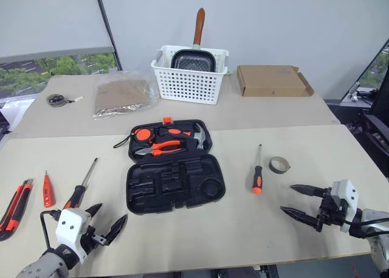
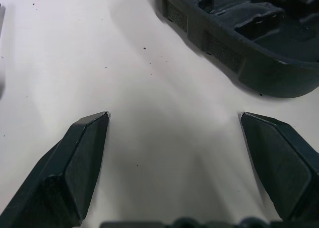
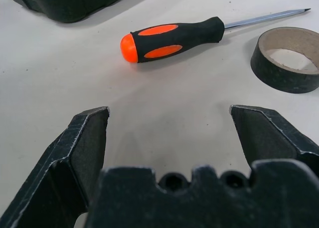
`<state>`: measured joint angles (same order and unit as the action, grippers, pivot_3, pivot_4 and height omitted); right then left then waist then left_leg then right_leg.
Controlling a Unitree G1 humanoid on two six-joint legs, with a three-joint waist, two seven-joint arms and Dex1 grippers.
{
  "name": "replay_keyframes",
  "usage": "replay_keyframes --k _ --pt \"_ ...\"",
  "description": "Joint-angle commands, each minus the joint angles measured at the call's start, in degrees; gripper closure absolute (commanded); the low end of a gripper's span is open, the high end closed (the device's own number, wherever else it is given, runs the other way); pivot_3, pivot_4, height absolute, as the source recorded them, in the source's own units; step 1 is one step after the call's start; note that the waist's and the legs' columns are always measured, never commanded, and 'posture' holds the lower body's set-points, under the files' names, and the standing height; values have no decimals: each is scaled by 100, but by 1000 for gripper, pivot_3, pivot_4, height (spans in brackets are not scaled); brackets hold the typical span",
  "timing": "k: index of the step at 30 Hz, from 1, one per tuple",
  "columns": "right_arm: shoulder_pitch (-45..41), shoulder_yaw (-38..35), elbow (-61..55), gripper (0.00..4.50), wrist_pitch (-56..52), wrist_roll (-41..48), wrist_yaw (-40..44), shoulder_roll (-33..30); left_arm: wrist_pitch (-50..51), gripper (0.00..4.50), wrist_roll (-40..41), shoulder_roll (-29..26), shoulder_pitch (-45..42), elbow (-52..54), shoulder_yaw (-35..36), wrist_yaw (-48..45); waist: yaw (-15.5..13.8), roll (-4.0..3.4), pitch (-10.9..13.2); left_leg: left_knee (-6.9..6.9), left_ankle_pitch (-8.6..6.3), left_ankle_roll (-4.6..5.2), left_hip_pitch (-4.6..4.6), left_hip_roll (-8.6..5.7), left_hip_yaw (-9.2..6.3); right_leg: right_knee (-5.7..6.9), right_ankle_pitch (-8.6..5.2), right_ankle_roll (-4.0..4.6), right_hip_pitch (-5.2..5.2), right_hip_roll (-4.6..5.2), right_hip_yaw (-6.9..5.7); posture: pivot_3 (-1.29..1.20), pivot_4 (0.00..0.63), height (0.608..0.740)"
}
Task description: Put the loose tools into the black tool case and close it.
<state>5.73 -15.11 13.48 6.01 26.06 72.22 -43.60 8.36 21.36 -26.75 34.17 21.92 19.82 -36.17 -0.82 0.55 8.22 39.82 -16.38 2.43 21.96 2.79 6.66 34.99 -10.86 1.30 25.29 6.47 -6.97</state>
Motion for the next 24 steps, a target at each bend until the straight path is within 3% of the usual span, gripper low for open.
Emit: replay_keyframes --k 1,7,13,17,24 --pt "-101 -109 -189 39 -19 124 -13 24 -93 0 -28 52 137 117 54 25 -1 0 0 0 0 0 0 0 0 0 0 0 0 0 0 0 150 700" --pt "-268 -144 -115 39 16 139 40 32 -256 0 34 106 198 120 162 -33 6 2 1 1 0 0 -1 0 1 0 0 0 0 1 1 0 150 700" --pt "-691 -61 -425 39 -265 286 130 -21 -268 0 927 172 35 577 764 -99 8 19 12 1 0 0 6 2 -1 1 0 0 7 0 -2 0 150 700" --pt "-998 197 -880 39 -540 399 306 1 107 0 1310 185 -185 554 1225 361 5 18 11 1 0 1 4 1 -2 1 0 0 3 -1 -2 0 150 700" --pt "-1583 602 -1390 39 -911 580 517 101 954 0 1086 76 -317 361 1382 1111 7 25 14 1 9 17 7 0 -1 -3 19 -31 2 -3 -2 0 150 700"
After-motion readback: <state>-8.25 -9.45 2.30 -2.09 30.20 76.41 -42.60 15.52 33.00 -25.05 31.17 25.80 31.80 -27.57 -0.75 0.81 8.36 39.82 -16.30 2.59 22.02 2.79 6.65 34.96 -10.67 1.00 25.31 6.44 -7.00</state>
